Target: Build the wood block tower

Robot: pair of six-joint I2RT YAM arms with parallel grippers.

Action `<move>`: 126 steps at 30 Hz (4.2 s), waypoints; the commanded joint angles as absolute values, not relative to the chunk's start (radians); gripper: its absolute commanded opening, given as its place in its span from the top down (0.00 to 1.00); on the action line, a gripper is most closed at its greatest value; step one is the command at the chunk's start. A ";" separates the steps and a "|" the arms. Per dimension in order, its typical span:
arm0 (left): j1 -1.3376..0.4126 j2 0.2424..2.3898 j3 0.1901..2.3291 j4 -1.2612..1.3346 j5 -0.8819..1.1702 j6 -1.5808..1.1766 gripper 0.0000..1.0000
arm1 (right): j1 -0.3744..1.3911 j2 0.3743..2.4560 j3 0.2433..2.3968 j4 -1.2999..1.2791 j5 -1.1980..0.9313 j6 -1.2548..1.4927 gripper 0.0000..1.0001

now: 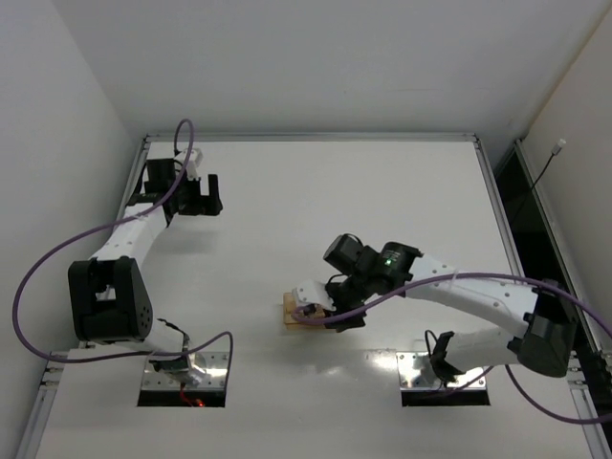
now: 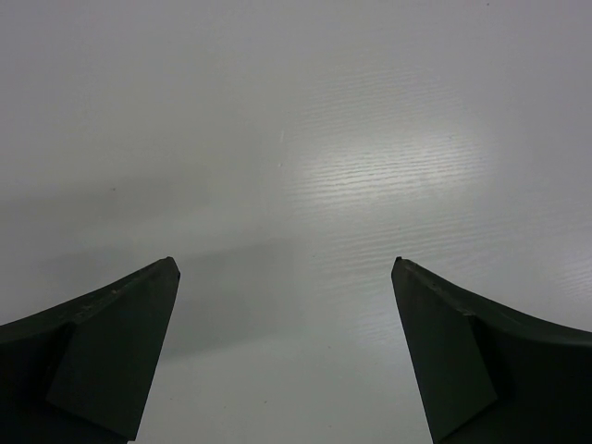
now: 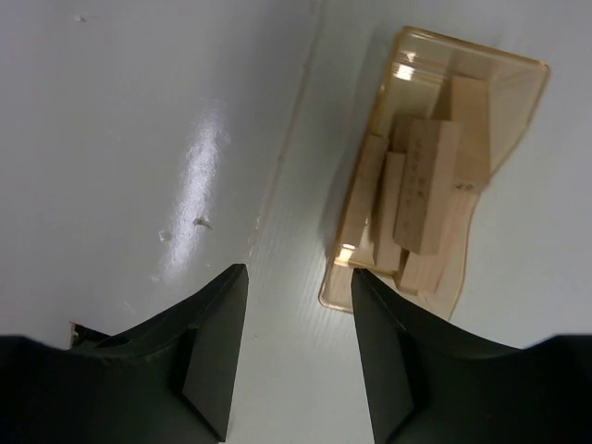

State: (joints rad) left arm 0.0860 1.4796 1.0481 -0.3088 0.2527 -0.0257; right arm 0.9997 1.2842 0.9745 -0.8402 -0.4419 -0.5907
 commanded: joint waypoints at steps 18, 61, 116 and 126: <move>0.086 1.528 1.101 -0.278 0.209 -0.008 0.00 | 1.078 1.517 0.996 -0.574 -0.362 -0.422 0.61; 0.086 1.603 1.149 -0.287 0.209 -0.017 0.00 | 1.055 1.529 1.111 -0.668 -0.375 -0.423 1.00; 0.132 1.712 1.232 -0.368 0.308 0.011 0.00 | 0.362 2.243 1.692 -0.733 -1.597 0.205 1.00; 0.132 1.709 1.203 -0.357 0.327 0.020 0.00 | 0.419 2.382 1.647 -0.788 -1.597 0.112 1.00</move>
State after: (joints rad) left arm 0.1204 1.7260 1.1961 -0.3733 0.3000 -0.0002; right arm 0.4416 2.3882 1.5986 -0.7315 -1.4376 0.1574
